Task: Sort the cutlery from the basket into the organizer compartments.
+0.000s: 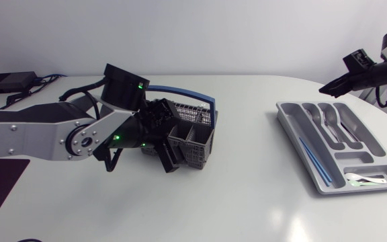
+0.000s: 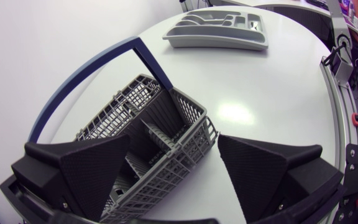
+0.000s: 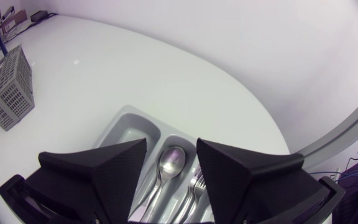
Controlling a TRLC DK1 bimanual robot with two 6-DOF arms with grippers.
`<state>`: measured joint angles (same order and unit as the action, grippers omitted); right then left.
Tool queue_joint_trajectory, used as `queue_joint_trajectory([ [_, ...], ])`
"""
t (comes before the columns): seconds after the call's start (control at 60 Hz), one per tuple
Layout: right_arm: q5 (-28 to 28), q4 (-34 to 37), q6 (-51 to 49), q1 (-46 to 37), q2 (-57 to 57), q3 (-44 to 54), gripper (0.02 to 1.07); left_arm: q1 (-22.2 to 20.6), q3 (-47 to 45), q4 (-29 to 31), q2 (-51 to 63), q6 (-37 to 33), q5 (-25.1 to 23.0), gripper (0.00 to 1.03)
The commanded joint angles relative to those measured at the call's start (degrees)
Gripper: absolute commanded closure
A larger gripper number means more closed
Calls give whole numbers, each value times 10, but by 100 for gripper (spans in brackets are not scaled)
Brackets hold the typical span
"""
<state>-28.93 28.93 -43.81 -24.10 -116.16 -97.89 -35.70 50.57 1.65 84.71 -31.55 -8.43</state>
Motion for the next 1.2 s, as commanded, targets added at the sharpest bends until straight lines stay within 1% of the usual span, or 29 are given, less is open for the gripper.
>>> queue_joint_trajectory([
  [0.0,-10,-5,14,4,51,45,44,3,-2,1,-17,2,6,6],
  [0.15,-17,-21,16,29,142,125,44,4,-8,2,-34,2,6,6],
  [0.3,-17,-27,32,59,212,181,44,9,-16,4,-57,3,5,6],
  [0.417,-17,-29,45,90,258,224,44,29,-29,4,-81,3,4,6],
  [0.5,-17,-30,55,110,277,246,44,52,-39,4,-99,3,1,6],
  [0.6,-10,-38,71,139,296,273,44,86,-49,5,-117,3,-20,6],
  [0.733,11,-46,92,188,313,304,44,143,-64,3,-127,-7,-36,6],
  [0.783,22,-53,103,208,319,315,44,167,-70,0,-127,-9,-49,7],
  [0.833,34,-63,113,227,322,328,44,180,-74,-3,-125,-11,-55,7],
  [0.883,45,-70,120,249,327,339,44,197,-78,-7,-123,-15,-64,10],
  [1.0,58,-81,145,286,325,354,45,222,-79,-15,-108,-22,-71,16],
  [1.033,63,-86,153,296,321,357,45,227,-77,-18,-101,-22,-74,16],
  [1.067,67,-92,160,304,318,362,46,240,-73,-24,-88,-22,-81,21],
  [1.15,80,-110,170,327,309,373,54,264,-63,-38,-55,-21,-93,31],
  [1.183,81,-114,174,334,303,376,62,274,-53,-38,-36,-19,-100,38],
])
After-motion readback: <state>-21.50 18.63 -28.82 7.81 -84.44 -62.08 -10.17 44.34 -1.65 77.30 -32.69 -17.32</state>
